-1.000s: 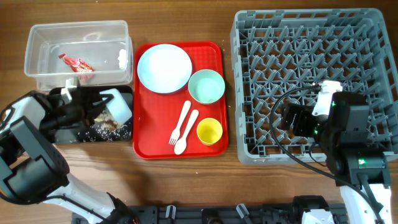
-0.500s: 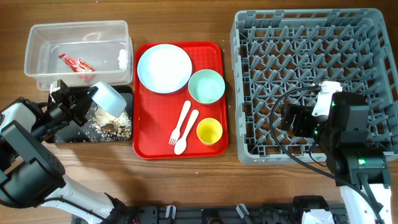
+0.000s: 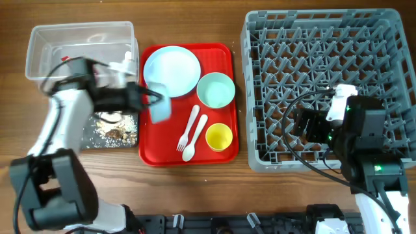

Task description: Sort waste into correct bins and load items into the dishwasher rack

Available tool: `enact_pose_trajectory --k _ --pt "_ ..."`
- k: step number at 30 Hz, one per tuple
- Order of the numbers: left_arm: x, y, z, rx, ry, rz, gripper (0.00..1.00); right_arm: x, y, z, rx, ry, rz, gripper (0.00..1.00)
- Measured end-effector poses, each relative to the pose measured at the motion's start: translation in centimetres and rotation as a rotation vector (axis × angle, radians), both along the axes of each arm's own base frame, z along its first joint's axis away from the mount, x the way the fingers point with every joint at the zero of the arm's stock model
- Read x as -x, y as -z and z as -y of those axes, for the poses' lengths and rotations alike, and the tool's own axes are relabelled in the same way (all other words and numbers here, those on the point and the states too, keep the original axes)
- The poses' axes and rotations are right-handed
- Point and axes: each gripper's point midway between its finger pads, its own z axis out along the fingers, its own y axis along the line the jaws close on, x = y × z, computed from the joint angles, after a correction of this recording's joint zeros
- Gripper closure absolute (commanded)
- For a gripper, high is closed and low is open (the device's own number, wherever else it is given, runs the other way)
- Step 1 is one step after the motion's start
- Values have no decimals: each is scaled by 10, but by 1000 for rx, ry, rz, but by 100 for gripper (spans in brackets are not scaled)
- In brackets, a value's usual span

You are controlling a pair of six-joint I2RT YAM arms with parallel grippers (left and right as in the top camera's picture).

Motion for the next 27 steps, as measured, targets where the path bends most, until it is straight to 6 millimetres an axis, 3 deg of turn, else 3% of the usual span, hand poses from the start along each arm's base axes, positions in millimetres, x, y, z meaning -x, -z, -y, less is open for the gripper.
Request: enact_pose_trajectory --k 1,5,8,9,10,12,16,19,21,25,27 --pt "3 17 19 -122 47 -19 96 0 0 0 0 0 0 0" --pt "16 65 37 -545 68 -78 96 0 0 0 0 0 0 0" --pt "23 78 43 -754 41 -75 95 0 0 0 0 0 -1 0" --pt "25 80 44 -798 35 -67 82 0 0 0 0 0 -1 0" --pt "25 83 44 -826 29 -67 51 0 1 0 0 0 -3 0" --pt "26 88 43 -872 13 -72 48 0 1 0 0 0 -4 0" --pt "23 85 38 -900 -14 -74 41 1 1 0 0 0 -5 0" --pt "5 41 58 -781 -47 34 39 1 1 0 0 0 -5 0" --pt "7 12 74 -684 -33 90 39 1 1 0 0 0 -5 0" --pt "34 17 107 -659 90 80 39 1 1 0 0 0 -5 0" --pt "47 30 120 -671 148 62 45 1 1 0 0 0 -5 1"
